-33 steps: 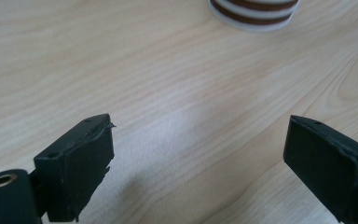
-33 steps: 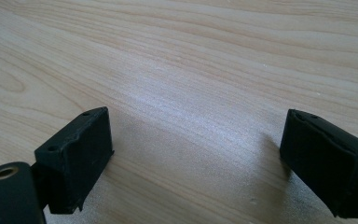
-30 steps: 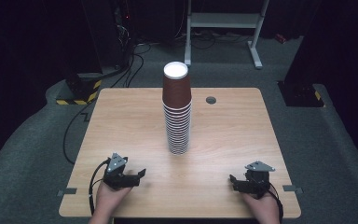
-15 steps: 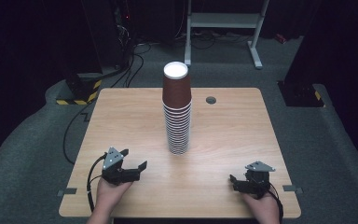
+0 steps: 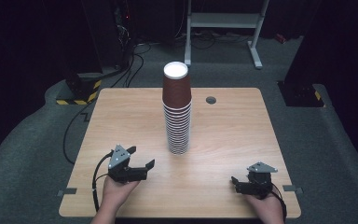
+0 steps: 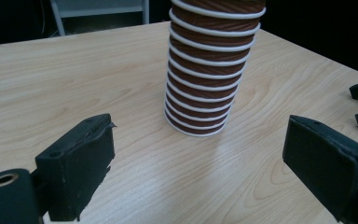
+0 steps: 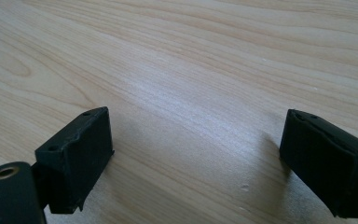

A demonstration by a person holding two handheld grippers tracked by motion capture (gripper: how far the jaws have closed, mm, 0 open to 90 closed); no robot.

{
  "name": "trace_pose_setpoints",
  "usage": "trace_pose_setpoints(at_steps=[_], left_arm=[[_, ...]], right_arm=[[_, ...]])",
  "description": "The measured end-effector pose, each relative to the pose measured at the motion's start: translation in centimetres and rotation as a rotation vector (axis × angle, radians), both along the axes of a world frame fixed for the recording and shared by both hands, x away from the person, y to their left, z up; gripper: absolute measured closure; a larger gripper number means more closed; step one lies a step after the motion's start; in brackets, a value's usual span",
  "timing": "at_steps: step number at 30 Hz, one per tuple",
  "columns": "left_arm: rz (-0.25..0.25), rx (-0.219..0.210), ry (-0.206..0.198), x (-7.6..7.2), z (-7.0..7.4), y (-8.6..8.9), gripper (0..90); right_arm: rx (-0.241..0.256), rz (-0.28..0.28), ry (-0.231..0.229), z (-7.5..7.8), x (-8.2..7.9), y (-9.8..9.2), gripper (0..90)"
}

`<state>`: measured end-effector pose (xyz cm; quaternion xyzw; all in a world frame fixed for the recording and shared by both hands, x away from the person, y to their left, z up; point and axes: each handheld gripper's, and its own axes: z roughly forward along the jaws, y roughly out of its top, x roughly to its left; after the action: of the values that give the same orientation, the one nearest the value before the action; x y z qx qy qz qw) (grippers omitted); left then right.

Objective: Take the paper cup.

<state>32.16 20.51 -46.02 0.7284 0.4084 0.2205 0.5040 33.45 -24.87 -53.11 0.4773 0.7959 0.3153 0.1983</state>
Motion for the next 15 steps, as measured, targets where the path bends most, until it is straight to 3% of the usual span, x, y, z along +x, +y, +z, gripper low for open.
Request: trace_pose_setpoints(at_steps=[5, 15], left_arm=[[-0.009, 0.000, -0.036, -0.2, 1.3, -0.6, 9.2], [-0.035, -0.018, -0.067, -0.1, 2.9, -1.7, 9.2]], right_arm=[[0.003, -0.005, -0.003, 0.0, 0.0, -0.1, 8.7], [0.004, -0.010, -0.003, 0.0, -0.1, -0.1, 8.7]])
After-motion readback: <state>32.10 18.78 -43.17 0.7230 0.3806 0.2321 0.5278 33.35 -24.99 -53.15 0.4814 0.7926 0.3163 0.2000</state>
